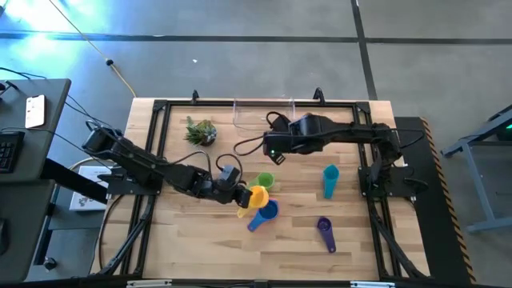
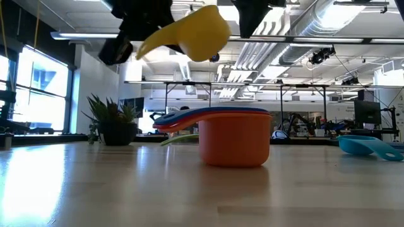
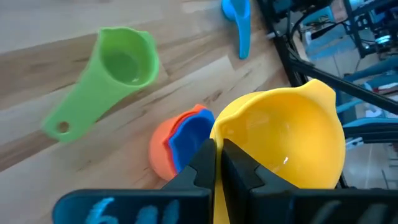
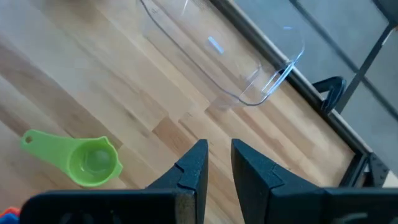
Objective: Nest measuring cups in basket
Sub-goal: Stack the yellow measuring cup into the blue measuring cup
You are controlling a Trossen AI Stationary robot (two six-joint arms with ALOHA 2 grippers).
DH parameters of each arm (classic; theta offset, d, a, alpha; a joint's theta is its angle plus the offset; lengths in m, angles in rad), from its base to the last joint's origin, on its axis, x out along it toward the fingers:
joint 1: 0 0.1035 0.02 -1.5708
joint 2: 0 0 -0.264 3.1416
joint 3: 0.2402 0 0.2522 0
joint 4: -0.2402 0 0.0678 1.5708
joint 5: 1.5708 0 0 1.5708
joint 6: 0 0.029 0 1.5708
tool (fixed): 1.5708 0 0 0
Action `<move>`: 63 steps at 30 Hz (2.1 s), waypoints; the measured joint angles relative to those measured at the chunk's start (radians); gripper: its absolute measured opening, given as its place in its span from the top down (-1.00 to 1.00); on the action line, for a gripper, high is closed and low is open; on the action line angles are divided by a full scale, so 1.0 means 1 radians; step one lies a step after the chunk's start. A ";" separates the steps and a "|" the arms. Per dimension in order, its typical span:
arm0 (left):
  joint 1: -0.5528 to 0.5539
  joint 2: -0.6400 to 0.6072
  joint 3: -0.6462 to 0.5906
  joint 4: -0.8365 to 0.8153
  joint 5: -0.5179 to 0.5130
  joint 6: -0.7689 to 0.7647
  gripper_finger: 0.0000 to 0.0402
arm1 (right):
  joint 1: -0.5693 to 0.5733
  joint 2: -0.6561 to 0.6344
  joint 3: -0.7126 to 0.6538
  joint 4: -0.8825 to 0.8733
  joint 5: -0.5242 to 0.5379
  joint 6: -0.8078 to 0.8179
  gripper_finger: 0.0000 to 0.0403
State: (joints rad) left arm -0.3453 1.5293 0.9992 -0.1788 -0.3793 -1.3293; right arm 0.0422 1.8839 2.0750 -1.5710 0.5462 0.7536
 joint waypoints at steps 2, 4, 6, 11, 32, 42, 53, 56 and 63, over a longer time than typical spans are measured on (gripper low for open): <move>0.004 0.030 0.020 0.001 0.003 0.004 0.99 | -0.005 0.000 -0.002 0.004 -0.002 0.000 0.69; 0.008 0.062 0.045 0.005 0.017 0.018 0.99 | -0.005 0.000 -0.009 0.004 -0.002 0.002 0.70; 0.013 0.095 0.071 0.001 0.039 0.032 0.99 | -0.004 0.002 -0.010 0.002 -0.002 0.002 0.70; 0.014 0.172 0.133 -0.011 0.068 0.048 0.99 | -0.002 0.001 -0.010 0.001 -0.005 0.005 0.70; 0.014 0.246 0.181 -0.143 0.114 -0.055 0.98 | 0.004 0.001 -0.010 0.001 -0.025 -0.017 0.69; 0.020 0.259 0.179 -0.118 0.111 -0.056 0.97 | 0.004 0.001 -0.011 0.003 -0.026 -0.021 0.69; 0.026 0.258 0.180 -0.104 0.123 -0.055 0.90 | 0.004 0.001 -0.011 0.004 -0.026 -0.022 0.69; 0.034 0.258 0.180 -0.102 0.153 -0.055 0.90 | 0.004 0.001 -0.011 0.004 -0.026 -0.022 0.69; 0.038 0.258 0.180 -0.102 0.183 -0.039 0.90 | 0.004 0.001 -0.011 0.004 -0.026 -0.022 0.69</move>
State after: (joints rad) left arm -0.3069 1.7874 1.1793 -0.2806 -0.1963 -1.3682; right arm 0.0467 1.8851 2.0640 -1.5665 0.5205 0.7319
